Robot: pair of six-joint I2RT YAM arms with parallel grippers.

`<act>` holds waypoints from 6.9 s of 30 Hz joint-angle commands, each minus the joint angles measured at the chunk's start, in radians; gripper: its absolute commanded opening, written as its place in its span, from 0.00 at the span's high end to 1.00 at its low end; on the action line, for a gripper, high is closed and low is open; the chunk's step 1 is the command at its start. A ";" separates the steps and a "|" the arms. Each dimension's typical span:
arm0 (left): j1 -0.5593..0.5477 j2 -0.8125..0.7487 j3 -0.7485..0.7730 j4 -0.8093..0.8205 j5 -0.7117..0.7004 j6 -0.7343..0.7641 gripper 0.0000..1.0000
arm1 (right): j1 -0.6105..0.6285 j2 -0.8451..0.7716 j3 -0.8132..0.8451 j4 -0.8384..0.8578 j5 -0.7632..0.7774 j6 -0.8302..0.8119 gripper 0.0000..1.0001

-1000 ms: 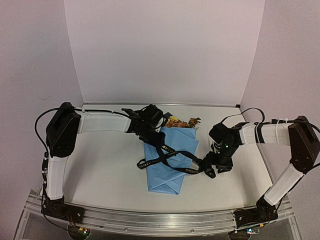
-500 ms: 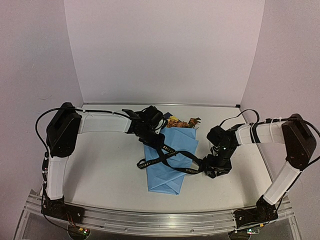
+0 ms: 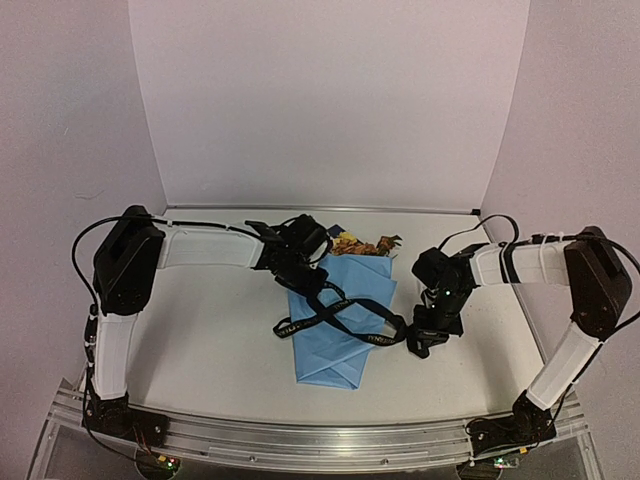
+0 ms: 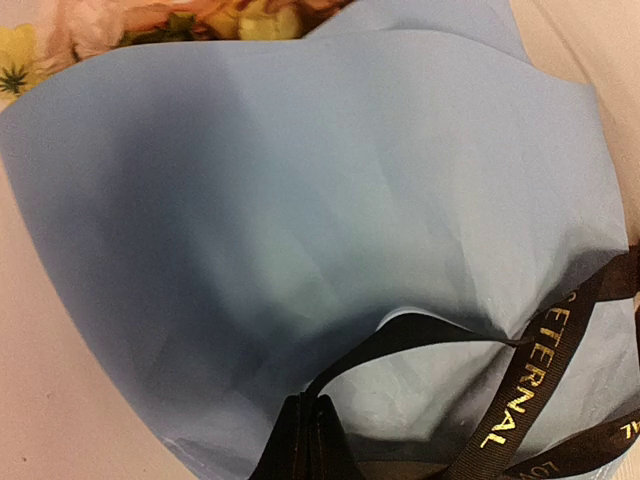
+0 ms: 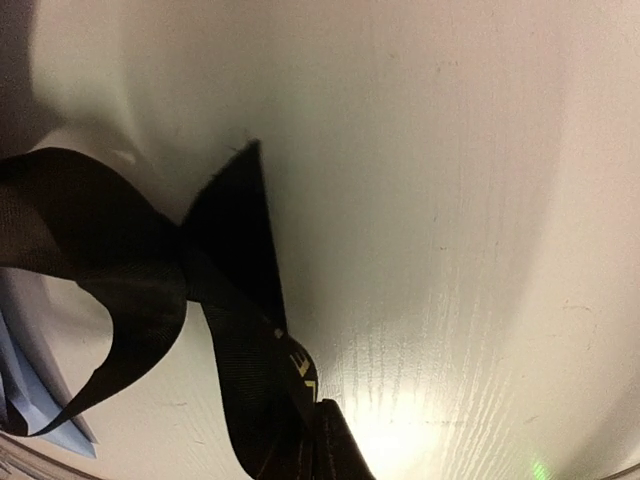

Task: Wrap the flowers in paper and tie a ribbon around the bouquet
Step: Tie the ribbon around the folded bouquet.

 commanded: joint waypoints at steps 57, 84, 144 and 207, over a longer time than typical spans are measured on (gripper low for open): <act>0.826 -0.470 -0.684 0.091 -0.111 -0.525 1.00 | -0.659 0.091 0.309 -0.341 0.203 -0.002 1.00; 0.892 -0.514 -0.688 0.165 -0.036 -0.432 0.89 | -0.711 0.037 0.279 -0.358 0.081 -0.116 0.74; 0.270 -0.319 -0.627 0.445 0.345 0.902 0.35 | 0.145 0.253 0.259 0.374 0.051 -0.977 0.20; 0.309 -0.564 -0.925 0.354 0.084 -0.437 1.00 | 0.146 -0.202 -0.167 -0.071 0.196 -0.135 1.00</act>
